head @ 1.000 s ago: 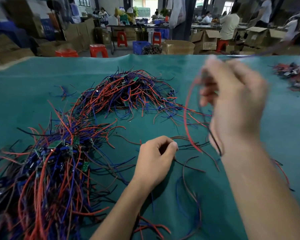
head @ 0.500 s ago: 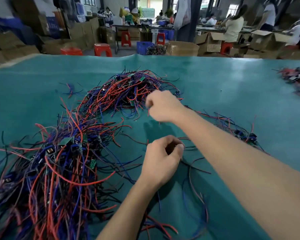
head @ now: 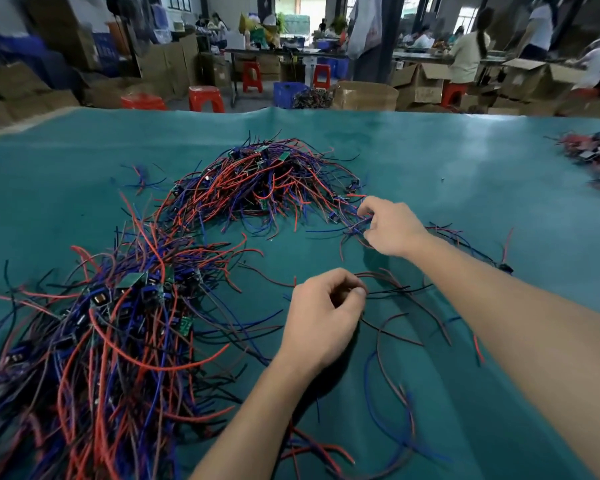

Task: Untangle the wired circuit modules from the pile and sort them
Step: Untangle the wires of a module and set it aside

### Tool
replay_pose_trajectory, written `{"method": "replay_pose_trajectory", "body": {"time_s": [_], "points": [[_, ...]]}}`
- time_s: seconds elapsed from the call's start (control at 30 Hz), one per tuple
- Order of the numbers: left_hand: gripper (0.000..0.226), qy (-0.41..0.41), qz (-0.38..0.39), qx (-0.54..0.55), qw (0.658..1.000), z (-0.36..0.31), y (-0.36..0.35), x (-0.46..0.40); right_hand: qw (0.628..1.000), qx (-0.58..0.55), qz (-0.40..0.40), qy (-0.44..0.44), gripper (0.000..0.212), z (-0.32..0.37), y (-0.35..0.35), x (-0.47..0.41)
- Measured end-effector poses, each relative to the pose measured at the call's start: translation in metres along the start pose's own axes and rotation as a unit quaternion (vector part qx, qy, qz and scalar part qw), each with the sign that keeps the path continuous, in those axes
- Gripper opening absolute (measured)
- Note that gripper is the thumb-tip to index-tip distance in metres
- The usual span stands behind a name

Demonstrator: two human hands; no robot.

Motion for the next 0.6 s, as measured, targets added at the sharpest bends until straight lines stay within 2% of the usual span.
{"method": "replay_pose_trajectory", "body": {"time_s": [0.07, 0.2, 0.33, 0.4, 0.47, 0.53, 0.6], "points": [[0.019, 0.004, 0.001, 0.003, 1.000, 0.000, 0.000, 0.001, 1.000, -0.010, -0.003, -0.002, 0.040, -0.004, 0.004, -0.004], [0.018, 0.006, 0.002, -0.003, 1.000, 0.001, 0.000, 0.000, 0.998, 0.052, 0.039, -0.018, 0.043, -0.008, 0.001, -0.010], [0.018, 0.007, 0.000, 0.000, 1.000, 0.000, 0.001, 0.001, 0.997, 0.074, 0.014, -0.025, 0.019, -0.009, 0.006, -0.006], [0.018, 0.008, 0.000, 0.004, 1.000, 0.000, 0.001, 0.001, 0.998, 0.061, -0.001, -0.027, 0.015, -0.011, 0.010, -0.005], [0.019, 0.009, 0.001, 0.010, 1.000, 0.000, 0.001, 0.001, 0.999, 0.013, -0.047, -0.022, 0.012, -0.013, 0.022, -0.001], [0.020, 0.010, 0.003, 0.012, 1.000, 0.001, 0.000, 0.001, 0.986, -0.114, -0.123, -0.011, 0.009, -0.018, 0.043, 0.006], [0.020, 0.012, 0.003, 0.010, 1.000, 0.001, 0.000, 0.001, 0.939, -0.301, -0.169, -0.001, 0.016, -0.026, 0.055, 0.018]]}}
Point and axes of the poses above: each hand's wrist, its own x-axis away from the middle knuckle, its own y-axis out of the back of the hand, z = x × y, the point moved 10 cm from there along -x, towards the middle knuckle, and after that the axes turned 11 degrees about z, right-handed, at the moved point
